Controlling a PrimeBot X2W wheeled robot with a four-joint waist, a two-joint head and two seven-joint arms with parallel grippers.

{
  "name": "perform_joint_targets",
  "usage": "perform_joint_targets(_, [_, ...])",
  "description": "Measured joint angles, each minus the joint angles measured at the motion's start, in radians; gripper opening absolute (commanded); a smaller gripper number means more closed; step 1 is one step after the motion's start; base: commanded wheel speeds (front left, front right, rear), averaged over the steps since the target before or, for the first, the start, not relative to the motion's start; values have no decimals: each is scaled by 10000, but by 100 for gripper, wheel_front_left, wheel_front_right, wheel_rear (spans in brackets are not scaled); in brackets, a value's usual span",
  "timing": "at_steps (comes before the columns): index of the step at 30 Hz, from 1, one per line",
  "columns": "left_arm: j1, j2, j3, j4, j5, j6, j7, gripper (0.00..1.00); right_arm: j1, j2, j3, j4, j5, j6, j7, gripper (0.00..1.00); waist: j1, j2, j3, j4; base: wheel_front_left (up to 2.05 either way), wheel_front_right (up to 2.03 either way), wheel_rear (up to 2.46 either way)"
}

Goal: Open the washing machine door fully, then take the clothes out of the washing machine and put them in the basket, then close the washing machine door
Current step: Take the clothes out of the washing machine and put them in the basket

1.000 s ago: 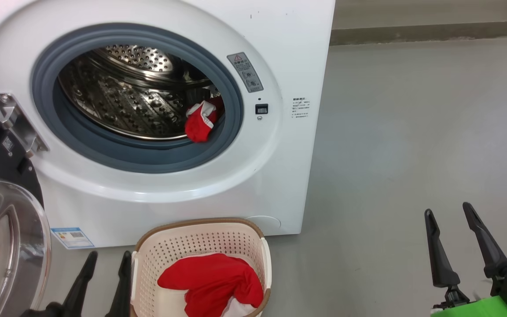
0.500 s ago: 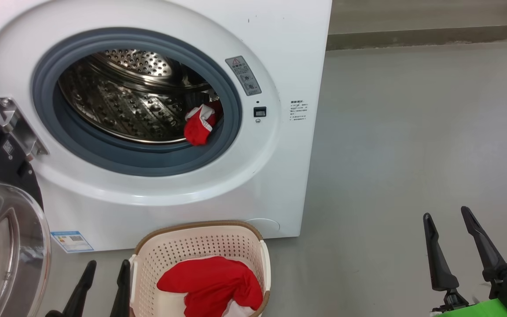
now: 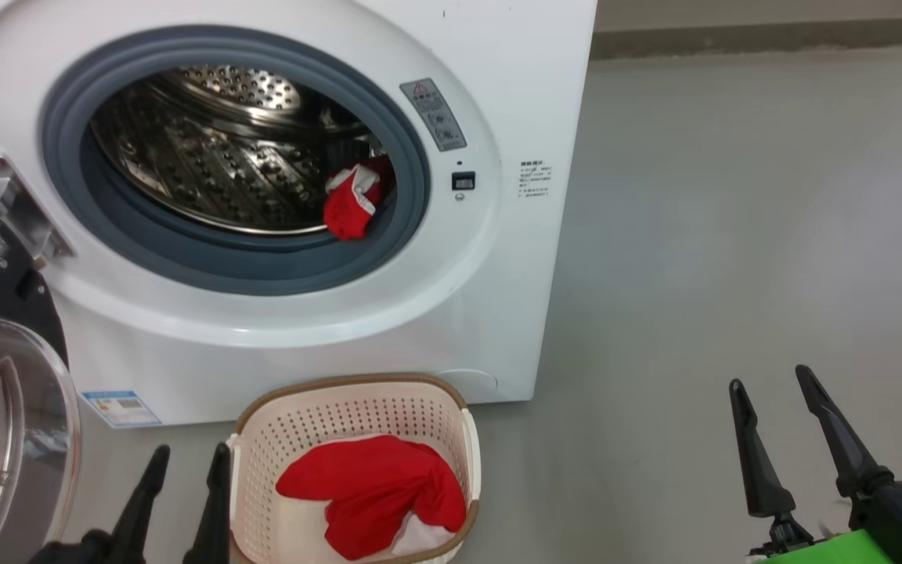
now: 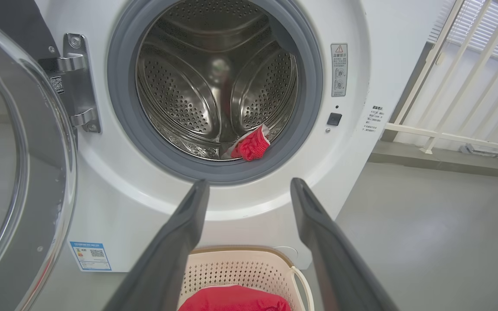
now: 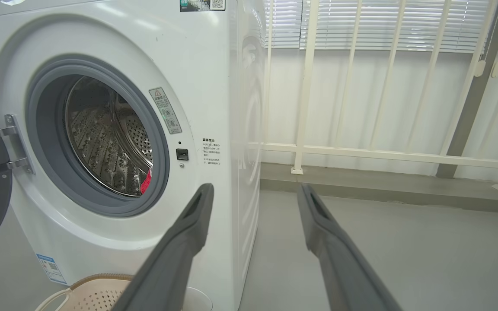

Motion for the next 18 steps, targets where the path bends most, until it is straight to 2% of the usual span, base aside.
perform_joint_targets(4, [-791,-86,-2,288,2,40,0,100,-360,0,182,31,-6,0,0,100,0,0,440,13,0,0,0])
perform_joint_targets(8, [-1552,-167,2,550,35,276,0,100,-814,-4,247,25,-6,0,0,100,0,0,868,38,0,0,0])
perform_joint_targets(18, [-4331,-148,-215,1536,899,541,-2,100,-2006,-19,506,-8,23,0,0,100,0,0,2324,103,0,0,0])
